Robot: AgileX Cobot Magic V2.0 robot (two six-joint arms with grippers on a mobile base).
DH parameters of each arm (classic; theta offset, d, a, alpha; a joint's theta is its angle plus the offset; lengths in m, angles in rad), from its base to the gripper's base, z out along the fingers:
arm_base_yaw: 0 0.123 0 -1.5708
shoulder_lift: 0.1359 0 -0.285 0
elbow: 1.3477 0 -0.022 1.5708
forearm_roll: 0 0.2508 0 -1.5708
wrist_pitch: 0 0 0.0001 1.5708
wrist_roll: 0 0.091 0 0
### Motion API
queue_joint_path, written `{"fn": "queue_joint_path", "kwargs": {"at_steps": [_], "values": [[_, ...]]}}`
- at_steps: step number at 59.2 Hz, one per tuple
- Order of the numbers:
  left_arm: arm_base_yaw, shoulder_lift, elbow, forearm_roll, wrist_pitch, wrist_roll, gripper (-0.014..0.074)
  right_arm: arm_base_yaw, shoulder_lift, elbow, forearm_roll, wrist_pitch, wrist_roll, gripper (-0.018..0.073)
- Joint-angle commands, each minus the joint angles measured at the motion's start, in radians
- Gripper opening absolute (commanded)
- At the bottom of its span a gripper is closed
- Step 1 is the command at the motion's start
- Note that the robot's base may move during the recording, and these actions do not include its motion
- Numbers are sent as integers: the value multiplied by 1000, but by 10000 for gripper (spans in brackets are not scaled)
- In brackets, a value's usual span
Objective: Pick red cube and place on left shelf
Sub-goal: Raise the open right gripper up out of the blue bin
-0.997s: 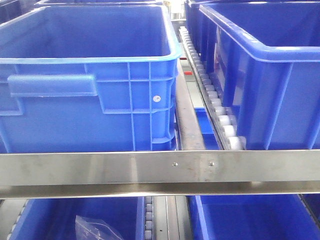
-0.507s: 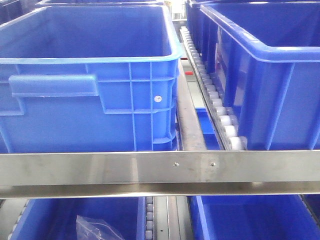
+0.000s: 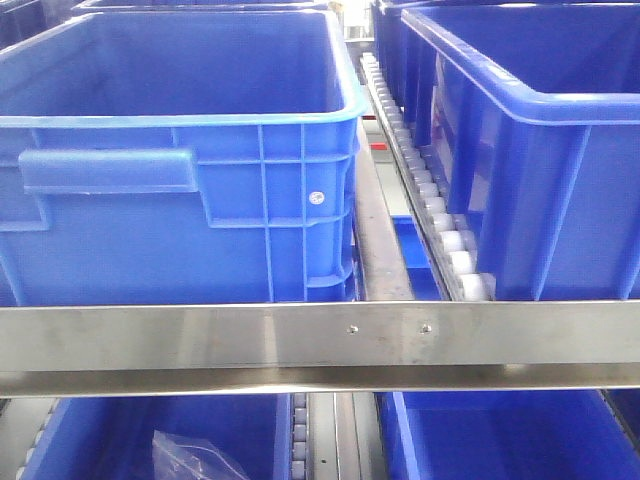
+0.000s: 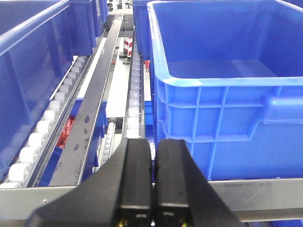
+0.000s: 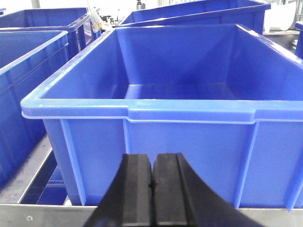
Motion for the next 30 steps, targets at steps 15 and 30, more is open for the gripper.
{"fn": "queue_joint_path", "kwargs": {"at_steps": [15, 30], "values": [[-6, -16, 23, -3, -87, -1, 102, -8, -22, -15, -177, -72, 129, 46], [-6, -16, 23, -3, -87, -1, 102, -8, -22, -15, -637, -85, 579, 46]]}}
